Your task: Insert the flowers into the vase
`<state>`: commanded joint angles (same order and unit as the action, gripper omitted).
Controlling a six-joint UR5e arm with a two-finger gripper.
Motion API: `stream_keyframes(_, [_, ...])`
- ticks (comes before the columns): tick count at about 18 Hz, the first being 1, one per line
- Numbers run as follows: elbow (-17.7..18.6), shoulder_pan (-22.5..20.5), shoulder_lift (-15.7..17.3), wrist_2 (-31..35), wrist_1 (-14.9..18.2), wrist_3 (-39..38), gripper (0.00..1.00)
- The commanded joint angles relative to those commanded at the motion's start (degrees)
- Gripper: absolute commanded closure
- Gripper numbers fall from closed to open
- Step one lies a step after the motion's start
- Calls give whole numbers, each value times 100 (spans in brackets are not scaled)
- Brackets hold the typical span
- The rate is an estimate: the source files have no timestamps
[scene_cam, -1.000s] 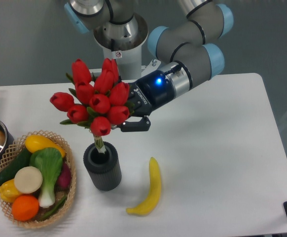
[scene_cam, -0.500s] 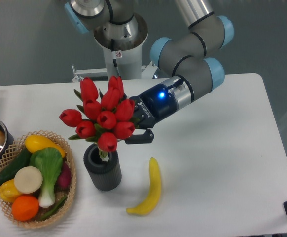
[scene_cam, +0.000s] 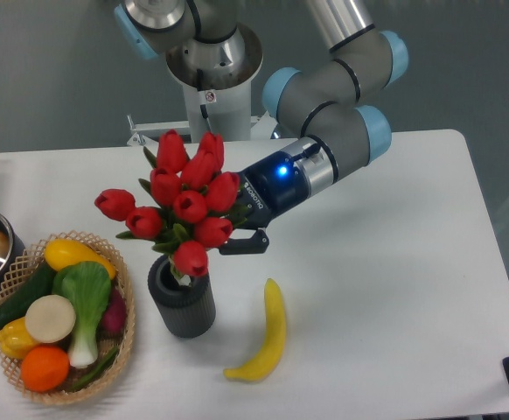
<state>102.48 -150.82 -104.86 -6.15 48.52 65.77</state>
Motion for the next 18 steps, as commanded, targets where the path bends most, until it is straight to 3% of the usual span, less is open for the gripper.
stream_keyframes(2, [105,-61,132,-9,-35,-126,77])
stream_keyframes(9, [35,-62,106,-9,-44,40,75])
stream_keyframes(18, [105,-9,-175,0,-44,409,75])
